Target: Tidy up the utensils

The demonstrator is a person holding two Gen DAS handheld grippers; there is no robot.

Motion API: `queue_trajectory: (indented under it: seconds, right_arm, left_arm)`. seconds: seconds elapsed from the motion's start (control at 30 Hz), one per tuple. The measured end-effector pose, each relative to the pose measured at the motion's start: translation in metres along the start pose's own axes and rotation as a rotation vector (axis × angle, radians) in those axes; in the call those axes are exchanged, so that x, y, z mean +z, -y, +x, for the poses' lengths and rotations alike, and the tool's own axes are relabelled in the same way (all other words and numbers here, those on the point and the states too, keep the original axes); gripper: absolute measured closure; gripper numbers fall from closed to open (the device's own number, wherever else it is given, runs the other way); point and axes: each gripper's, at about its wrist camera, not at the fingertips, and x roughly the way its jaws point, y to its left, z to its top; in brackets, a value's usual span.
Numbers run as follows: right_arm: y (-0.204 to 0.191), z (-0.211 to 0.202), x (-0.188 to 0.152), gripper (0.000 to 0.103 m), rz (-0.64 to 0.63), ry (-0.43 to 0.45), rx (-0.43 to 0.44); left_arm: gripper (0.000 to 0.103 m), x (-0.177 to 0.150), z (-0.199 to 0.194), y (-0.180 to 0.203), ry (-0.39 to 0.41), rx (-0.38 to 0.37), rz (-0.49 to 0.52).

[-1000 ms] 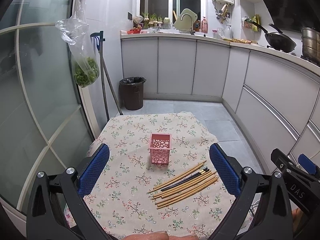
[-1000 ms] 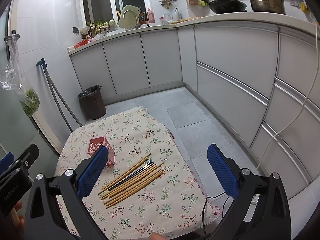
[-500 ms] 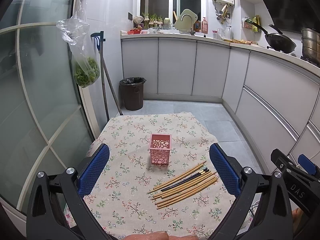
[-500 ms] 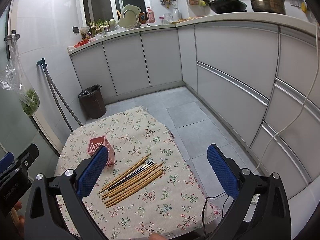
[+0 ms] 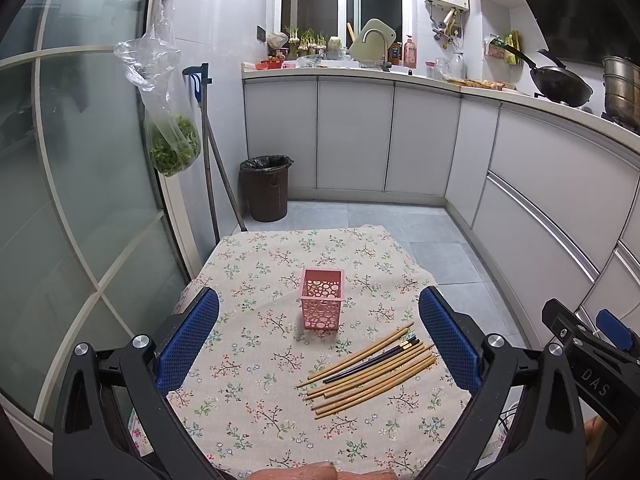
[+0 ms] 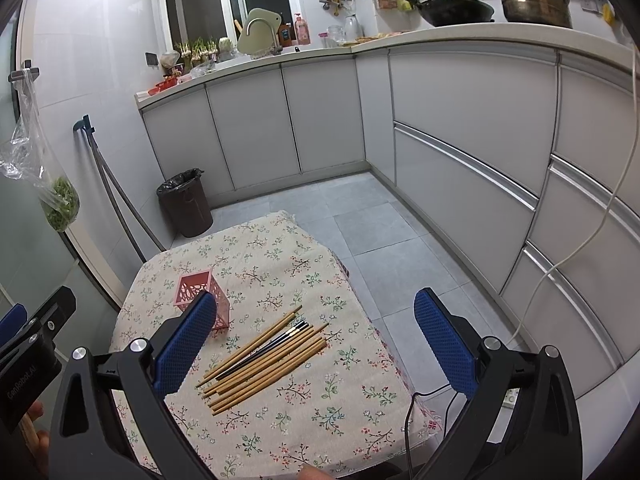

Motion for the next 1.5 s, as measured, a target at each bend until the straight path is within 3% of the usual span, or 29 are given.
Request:
queue_trajectory:
  seconds: [1.5]
  right_arm:
    - [-0.0051,-0.0009,-0.0012,0.007,-0.011,-0.004,0.009]
  left_arm:
    - [0.007,-0.0016,0.0012,0.0002,-0.001,0.007,0.007]
